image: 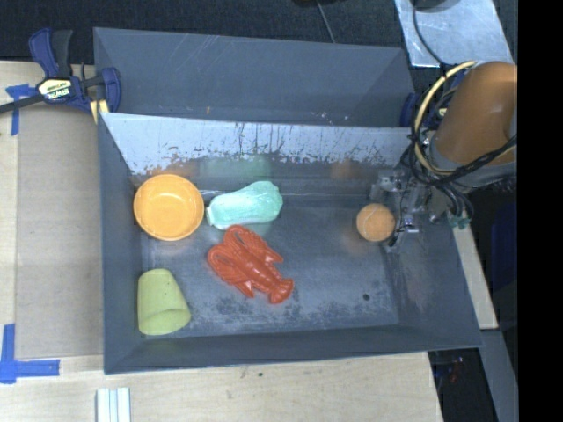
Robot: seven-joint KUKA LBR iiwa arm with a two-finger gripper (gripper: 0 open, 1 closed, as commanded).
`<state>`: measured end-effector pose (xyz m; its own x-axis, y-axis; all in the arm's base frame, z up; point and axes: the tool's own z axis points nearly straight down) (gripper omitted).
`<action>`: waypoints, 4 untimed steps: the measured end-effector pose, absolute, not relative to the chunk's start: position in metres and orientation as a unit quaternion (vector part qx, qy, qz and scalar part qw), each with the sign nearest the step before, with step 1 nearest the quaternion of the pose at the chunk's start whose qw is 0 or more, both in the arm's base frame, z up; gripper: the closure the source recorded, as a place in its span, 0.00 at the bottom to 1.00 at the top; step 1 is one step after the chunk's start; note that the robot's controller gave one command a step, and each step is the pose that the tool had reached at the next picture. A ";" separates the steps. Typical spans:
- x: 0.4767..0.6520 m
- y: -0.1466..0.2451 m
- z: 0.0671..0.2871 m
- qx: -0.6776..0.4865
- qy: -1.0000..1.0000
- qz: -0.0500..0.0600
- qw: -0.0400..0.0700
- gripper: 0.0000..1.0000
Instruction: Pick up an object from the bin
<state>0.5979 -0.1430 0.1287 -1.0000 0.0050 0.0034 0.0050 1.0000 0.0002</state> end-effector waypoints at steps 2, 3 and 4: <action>0.609 -0.155 0.071 -0.045 -0.999 0.000 -0.001 0.00; 0.601 -0.156 0.071 -0.072 -0.997 0.000 -0.005 0.00; 0.609 -0.155 0.071 -0.049 -0.999 0.001 -0.004 0.00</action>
Offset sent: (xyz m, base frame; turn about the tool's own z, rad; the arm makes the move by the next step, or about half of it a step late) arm 0.0099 -0.0119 -0.0587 0.0859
